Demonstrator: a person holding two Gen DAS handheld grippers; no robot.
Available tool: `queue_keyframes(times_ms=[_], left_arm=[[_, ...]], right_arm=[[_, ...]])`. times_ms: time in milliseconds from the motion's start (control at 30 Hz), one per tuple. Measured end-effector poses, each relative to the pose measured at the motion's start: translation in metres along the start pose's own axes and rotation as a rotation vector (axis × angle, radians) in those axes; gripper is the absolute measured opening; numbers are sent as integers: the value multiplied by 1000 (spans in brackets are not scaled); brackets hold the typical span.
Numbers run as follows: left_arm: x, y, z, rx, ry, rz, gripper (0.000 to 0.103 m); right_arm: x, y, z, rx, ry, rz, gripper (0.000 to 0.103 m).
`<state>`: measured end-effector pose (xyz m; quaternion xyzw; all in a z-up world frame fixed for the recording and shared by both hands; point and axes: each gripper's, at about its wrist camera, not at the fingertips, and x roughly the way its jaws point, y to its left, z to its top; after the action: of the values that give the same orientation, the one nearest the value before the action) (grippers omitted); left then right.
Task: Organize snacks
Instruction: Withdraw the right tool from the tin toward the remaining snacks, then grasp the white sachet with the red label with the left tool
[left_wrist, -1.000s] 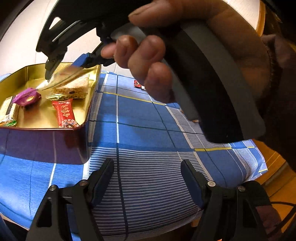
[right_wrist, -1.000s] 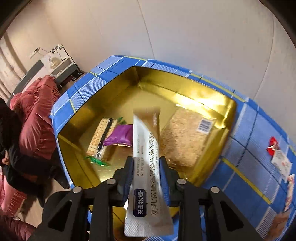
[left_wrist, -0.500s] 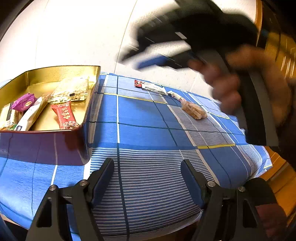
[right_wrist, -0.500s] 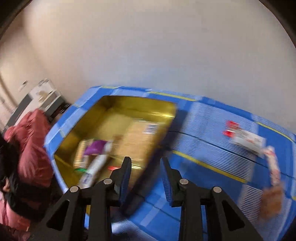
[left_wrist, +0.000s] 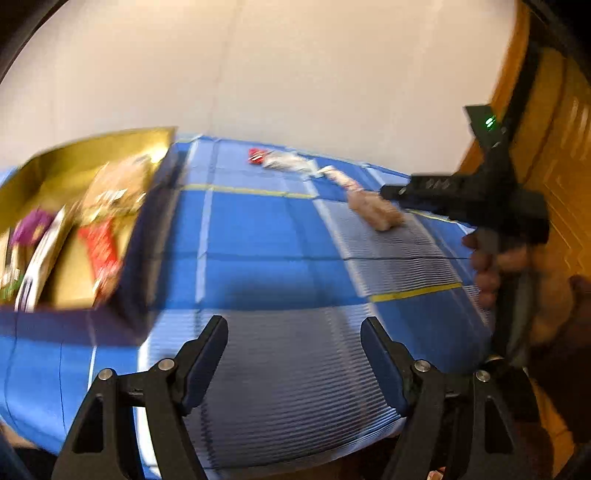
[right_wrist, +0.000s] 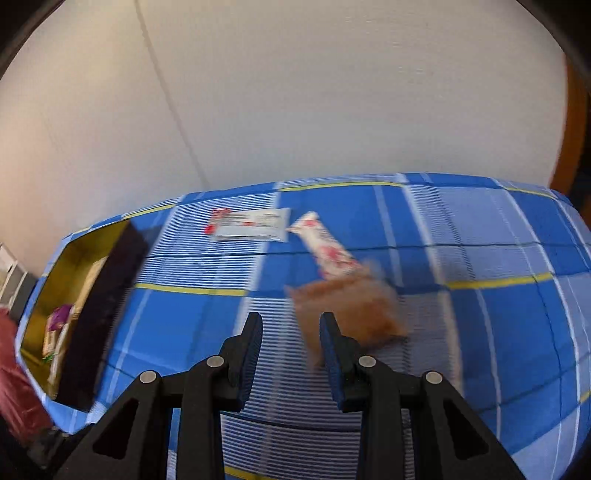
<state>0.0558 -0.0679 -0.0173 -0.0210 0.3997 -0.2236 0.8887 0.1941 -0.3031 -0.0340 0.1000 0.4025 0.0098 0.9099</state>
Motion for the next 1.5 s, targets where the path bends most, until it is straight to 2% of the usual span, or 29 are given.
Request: queue_keyframes(times_ms=[100, 300, 367, 433, 600, 733, 833, 967, 1133, 1200, 1267, 1300, 1400, 1500], left_arm=[[6, -14, 25, 56, 14, 5, 75], [45, -14, 93, 159, 63, 97, 75], [60, -17, 113, 234, 82, 112, 75], [76, -23, 132, 350, 86, 139, 75], [125, -29, 166, 530, 121, 160, 75], [166, -35, 181, 652, 199, 145, 75], [197, -37, 188, 730, 259, 162, 75], [218, -34, 199, 768, 298, 150, 78], [227, -30, 211, 772, 305, 109, 82], [229, -24, 216, 740, 334, 55, 73], [232, -14, 222, 649, 382, -17, 51], [230, -13, 221, 633, 388, -31, 47], [219, -14, 212, 632, 388, -50, 42], [203, -17, 198, 609, 394, -35, 40]], right_arm=[[-7, -15, -9, 34, -50, -11, 32], [-17, -40, -25, 89, -141, -31, 32], [-17, -47, -33, 95, -159, -28, 32], [-16, -53, -41, 91, -176, -25, 32], [-15, -69, -45, 147, -171, 45, 33], [-9, -81, -46, 195, -144, 111, 33], [-2, -87, -47, 229, -106, 146, 33], [1, -89, -47, 238, -96, 179, 33], [1, -89, -47, 247, -98, 188, 33], [1, -90, -48, 249, -98, 191, 33], [2, -91, -47, 251, -98, 191, 33], [2, -91, -47, 250, -98, 191, 33], [1, -90, -47, 255, -105, 181, 33], [2, -90, -47, 257, -105, 182, 33]])
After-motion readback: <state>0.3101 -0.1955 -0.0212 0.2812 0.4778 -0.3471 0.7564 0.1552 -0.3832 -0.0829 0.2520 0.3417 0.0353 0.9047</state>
